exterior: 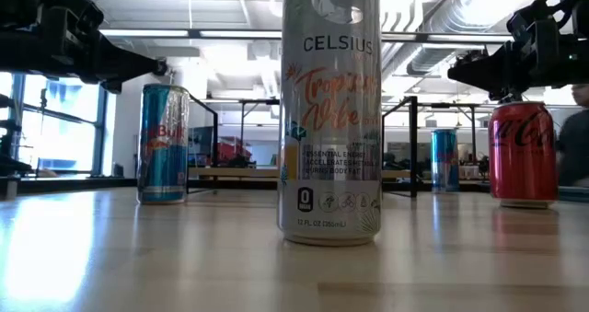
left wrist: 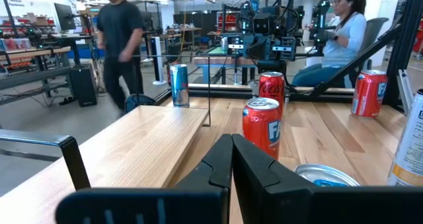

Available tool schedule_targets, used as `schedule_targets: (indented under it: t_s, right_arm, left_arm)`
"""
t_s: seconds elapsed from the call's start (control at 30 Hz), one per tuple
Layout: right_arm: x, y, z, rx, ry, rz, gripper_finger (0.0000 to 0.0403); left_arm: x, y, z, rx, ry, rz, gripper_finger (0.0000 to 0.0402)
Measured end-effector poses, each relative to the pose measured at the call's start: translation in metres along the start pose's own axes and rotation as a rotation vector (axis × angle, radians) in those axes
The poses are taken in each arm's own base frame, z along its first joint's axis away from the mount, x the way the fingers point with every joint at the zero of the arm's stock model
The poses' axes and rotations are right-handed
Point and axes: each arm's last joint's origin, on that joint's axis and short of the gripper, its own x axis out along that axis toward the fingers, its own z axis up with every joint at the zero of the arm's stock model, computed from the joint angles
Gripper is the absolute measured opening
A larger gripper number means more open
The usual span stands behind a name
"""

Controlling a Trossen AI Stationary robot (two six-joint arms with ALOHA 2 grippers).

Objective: Place canned beverage on shelf

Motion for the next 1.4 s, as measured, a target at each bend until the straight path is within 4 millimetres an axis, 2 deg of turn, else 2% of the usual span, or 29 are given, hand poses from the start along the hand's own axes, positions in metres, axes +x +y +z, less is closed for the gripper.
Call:
schedule_targets:
  t_s: [1.1, 1.17, 1.3, 1.4]
  right_arm:
    - [0.0, 0.0, -0.0001, 0.0, 0.0, -0.001, 0.0]
    - [0.0, 0.0, 0.0, 0.0, 0.0, 0.0, 0.0]
    - [0.0, 0.0, 0.0, 0.0, 0.0, 0.0, 0.0]
    - [0.0, 0.0, 0.0, 0.0, 0.0, 0.0, 0.0]
  left_arm:
    - [0.0, 0.0, 0.0, 0.0, 0.0, 0.0, 0.0003]
    - [0.0001, 0.0009, 0.0012, 0.044, -0.011, 0.027, 0.0003]
    - [-0.0003, 0.0065, 0.0082, 0.227, -0.054, 0.2, 0.0003]
    - [-0.0009, 0.0082, 0.0096, 0.275, -0.055, 0.263, 0.0003]
